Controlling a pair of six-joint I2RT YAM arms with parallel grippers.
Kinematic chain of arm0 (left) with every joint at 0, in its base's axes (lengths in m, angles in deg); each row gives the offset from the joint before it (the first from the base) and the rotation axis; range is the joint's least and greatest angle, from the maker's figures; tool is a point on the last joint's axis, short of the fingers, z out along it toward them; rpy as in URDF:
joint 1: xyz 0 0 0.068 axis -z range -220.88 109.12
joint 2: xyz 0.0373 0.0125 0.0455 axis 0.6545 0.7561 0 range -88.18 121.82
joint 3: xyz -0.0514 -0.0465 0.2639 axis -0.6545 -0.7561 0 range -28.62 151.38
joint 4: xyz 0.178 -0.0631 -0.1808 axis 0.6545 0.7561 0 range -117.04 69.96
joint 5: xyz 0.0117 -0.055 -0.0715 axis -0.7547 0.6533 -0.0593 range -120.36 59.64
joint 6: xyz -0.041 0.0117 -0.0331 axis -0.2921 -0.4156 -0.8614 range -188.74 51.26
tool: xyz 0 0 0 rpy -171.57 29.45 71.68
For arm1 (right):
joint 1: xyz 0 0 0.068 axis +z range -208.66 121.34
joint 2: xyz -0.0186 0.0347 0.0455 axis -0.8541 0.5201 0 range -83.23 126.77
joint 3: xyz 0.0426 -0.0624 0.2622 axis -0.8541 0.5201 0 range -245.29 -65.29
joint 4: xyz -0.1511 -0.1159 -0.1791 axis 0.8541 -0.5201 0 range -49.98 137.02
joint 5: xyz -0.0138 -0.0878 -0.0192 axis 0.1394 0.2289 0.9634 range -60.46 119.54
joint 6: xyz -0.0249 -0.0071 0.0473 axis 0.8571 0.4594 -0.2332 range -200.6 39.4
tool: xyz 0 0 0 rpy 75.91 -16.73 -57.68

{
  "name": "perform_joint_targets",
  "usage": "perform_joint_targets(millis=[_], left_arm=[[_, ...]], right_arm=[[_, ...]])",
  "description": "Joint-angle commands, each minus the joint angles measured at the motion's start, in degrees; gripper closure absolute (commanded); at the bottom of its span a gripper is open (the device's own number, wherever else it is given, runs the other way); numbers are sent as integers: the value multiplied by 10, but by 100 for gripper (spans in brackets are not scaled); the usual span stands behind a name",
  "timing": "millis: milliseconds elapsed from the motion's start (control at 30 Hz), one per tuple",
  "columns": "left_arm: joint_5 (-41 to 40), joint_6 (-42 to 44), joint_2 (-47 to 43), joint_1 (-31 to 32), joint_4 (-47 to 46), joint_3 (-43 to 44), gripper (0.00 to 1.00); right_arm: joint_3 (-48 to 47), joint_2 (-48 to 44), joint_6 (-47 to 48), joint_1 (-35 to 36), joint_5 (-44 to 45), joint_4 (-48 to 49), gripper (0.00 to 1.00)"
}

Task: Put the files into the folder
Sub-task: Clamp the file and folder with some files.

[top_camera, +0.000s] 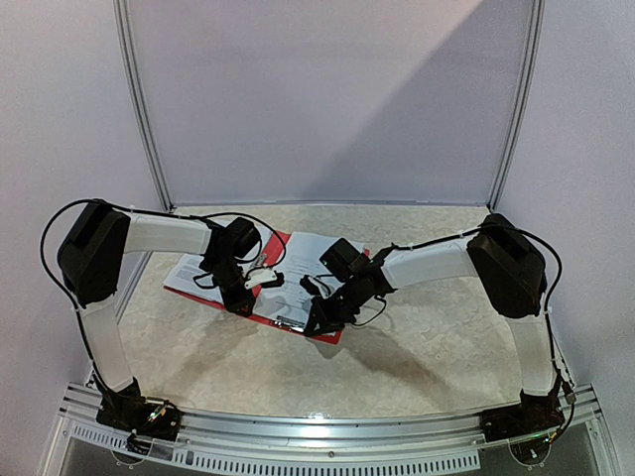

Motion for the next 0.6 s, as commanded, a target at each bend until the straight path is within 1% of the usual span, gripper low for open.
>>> perform_joint_targets(millis=[0, 233, 300, 567], left_arm=[[8, 5, 60, 16, 19, -35, 72], [8, 5, 62, 16, 21, -34, 72], [7, 5, 62, 16, 22, -34, 72], [7, 6, 64, 16, 23, -32, 72]], right_arm=[[0, -7, 5, 4, 14, -36, 91], [6, -28, 9, 7, -20, -24, 89], [9, -38, 11, 7, -26, -27, 87], [27, -85, 16, 7, -46, -27, 85]])
